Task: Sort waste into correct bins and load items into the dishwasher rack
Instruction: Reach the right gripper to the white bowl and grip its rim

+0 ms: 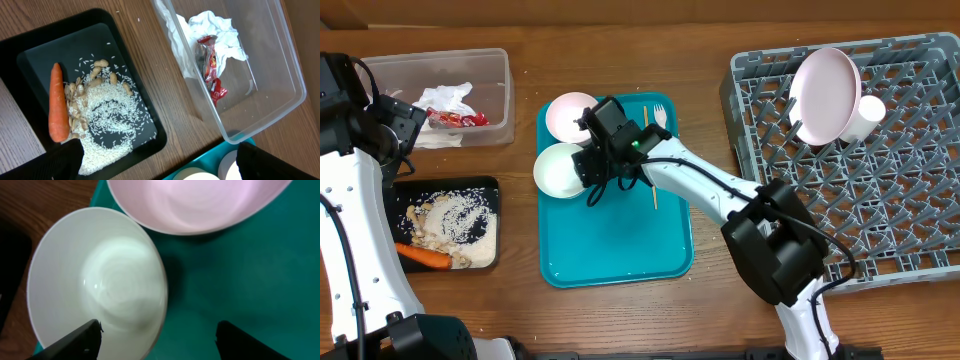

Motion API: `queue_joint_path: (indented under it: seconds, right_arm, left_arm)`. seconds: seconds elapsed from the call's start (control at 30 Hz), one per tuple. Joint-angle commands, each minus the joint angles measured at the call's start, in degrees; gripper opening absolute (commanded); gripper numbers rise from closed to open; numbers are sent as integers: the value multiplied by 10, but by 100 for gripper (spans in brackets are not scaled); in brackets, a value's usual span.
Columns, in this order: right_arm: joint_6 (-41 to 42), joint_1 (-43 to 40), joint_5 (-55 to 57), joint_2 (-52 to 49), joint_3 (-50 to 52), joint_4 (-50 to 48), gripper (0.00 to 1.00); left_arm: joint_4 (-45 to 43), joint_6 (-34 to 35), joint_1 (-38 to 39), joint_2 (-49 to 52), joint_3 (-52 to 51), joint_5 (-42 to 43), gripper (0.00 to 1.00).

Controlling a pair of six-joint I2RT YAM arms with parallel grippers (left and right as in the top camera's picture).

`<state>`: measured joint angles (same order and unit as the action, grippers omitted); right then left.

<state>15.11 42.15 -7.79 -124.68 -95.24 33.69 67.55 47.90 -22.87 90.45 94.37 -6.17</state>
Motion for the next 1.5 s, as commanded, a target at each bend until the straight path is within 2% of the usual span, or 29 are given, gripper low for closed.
queue_joint_path:
  seconds: [0.0,0.07,0.27,0.4,0.5,0.63,0.7,0.73,0.77,0.87,0.97,1.03,1.3,1.47]
  right_arm:
    - [17,3,13,-16,4,6,65]
    - [17,3,14,-25,4,16,57]
    - [17,0,67,-29,0,75,56]
    - [16,-16,133,-9,-23,160,57]
    - [16,-23,172,15,-44,206,63]
    - [11,-26,198,55,-93,258,77]
    - [10,-26,186,75,-118,267,89]
    - [10,-23,157,85,-126,264,98]
    - [10,-21,105,92,-129,260,100]
    - [10,-21,-2,92,-125,257,100]
    - [10,-16,-50,84,-107,238,97]
    - [10,3,-48,63,-80,211,84]
    - [-8,40,-46,20,-68,208,84]
    - [-15,68,-2,-2,-67,209,84]
  left_arm:
    - [-1,5,1,3,4,-2,100]
    - [-1,5,1,3,4,-2,100]
    - [-1,5,1,3,4,-2,100]
    - [-1,5,1,3,4,-2,100]
    - [-1,5,1,3,4,-2,100]
    - [-1,5,1,3,4,-2,100]
    - [-1,5,1,3,4,-2,100]
    - [-1,5,1,3,4,-2,100]
    - [-1,5,1,3,4,-2,100]
    - [-1,5,1,3,4,-2,100]
    - [-1,5,1,3,4,-2,100]
    - [-1,5,1,3,4,-2,100]
    - [-1,5,1,3,4,-2,100]
    - [-1,5,1,3,4,-2,100]
